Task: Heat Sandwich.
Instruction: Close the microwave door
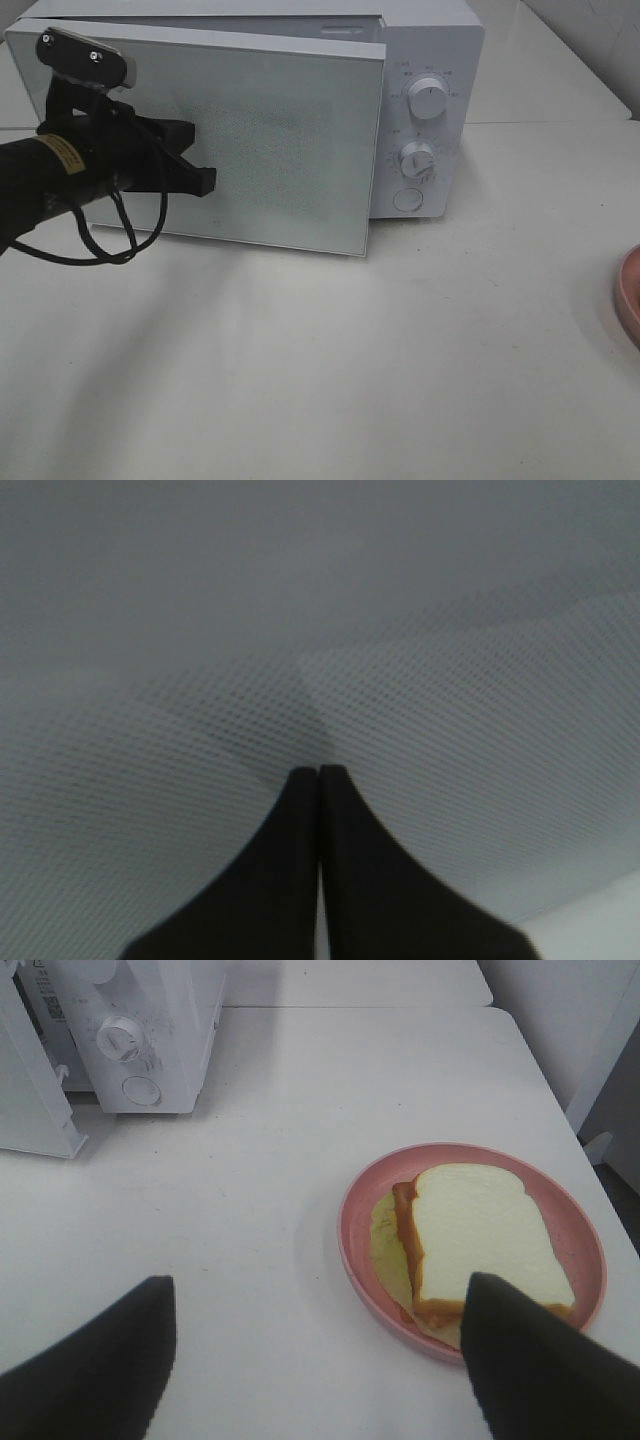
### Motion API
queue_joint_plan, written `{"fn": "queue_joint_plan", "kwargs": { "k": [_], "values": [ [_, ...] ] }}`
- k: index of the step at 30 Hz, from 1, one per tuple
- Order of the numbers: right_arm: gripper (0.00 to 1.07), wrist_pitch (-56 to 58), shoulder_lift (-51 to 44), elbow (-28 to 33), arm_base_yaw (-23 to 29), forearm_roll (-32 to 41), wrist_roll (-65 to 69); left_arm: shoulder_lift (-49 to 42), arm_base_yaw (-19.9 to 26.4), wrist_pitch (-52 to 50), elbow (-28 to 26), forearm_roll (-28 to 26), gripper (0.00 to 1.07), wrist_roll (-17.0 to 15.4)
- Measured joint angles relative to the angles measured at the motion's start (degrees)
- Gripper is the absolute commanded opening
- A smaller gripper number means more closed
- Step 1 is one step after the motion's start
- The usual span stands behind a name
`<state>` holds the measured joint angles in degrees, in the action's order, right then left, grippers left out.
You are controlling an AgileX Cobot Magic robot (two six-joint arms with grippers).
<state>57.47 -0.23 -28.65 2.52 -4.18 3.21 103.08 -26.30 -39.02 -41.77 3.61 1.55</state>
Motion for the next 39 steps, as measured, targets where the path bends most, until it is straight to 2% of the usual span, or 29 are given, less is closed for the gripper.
{"fn": "queue_joint_plan", "kwargs": {
  "k": [8,24,31,39],
  "values": [
    [0.76,0.0,0.0,0.0,0.0,0.0,0.0,3.3,-2.8,0.3,-5.6,-3.6,0.00,-0.1],
    [0.76,0.0,0.0,0.0,0.0,0.0,0.0,9.5,-7.1,5.3,-13.6,-4.8,0.00,-0.1],
    [0.76,0.0,0.0,0.0,0.0,0.0,0.0,12.3,-8.1,8.9,-19.2,-6.2,0.00,0.0],
    [0.76,0.0,0.0,0.0,0.0,0.0,0.0,12.8,-8.5,10.1,-20.3,-6.2,0.00,0.1]
  ]
}}
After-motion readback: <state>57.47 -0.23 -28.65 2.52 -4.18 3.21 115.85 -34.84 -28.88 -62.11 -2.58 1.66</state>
